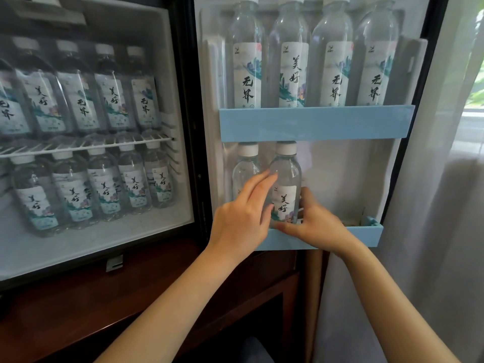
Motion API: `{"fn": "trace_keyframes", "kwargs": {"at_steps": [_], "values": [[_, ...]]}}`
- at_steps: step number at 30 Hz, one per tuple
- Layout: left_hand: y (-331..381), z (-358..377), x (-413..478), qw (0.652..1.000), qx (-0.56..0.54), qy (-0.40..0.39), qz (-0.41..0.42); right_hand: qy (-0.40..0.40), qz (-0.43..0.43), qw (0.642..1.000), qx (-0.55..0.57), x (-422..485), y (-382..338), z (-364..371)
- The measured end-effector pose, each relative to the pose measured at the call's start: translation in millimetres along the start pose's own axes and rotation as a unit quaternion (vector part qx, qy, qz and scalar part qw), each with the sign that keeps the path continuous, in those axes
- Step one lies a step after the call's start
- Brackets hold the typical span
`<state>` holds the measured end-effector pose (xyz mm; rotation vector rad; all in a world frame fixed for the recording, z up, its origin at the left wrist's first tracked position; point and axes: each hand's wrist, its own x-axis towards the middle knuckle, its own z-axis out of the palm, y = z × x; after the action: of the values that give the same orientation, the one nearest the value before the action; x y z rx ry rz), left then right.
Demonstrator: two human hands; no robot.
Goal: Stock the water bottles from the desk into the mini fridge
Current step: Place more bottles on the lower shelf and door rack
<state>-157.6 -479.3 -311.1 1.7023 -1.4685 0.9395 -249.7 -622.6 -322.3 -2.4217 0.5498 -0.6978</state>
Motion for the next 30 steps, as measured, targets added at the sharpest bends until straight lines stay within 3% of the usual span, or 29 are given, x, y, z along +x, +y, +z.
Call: {"fn": "trace_keyframes", "kwargs": {"at_steps": [6,11,15,18,21,23,26,30], "values": [[-7.2,-7.4,-7.6,0.999,-0.001,-0.033,0.007,0.021,-0.002,0.999,-0.043,-1.4,1.3,5.0],[-13.1,-15.0,-13.9,0.999,-0.016,0.024,0.016,0.036,-0.032,0.998,-0.031,-2.4,2.8,6.5],[-23.5,-25.2,-21.4,0.998,-0.026,0.049,-0.02,0.076,-0.064,0.993,0.064,-5.6,3.3,10.0],[-33.9,-36.2,-28.7,0.997,-0.018,0.057,-0.04,0.197,-0.103,0.966,0.13,-11.1,1.1,19.2],[-46.0,-48.0,-39.3,0.997,-0.005,0.052,-0.059,0.36,-0.178,0.912,0.082,-18.8,-9.9,30.7],[-55.2,-55.1,-48.0,0.996,0.005,0.043,-0.074,0.42,-0.23,0.876,0.051,-20.8,-22.9,38.0],[-70.4,-65.6,-62.4,0.993,0.017,0.034,-0.108,0.422,-0.296,0.856,0.04,-17.9,-47.4,52.3],[-91.5,-80.5,-82.7,0.987,0.04,0.039,-0.152,0.38,-0.343,0.858,0.049,-11.8,-79.5,82.9]]}}
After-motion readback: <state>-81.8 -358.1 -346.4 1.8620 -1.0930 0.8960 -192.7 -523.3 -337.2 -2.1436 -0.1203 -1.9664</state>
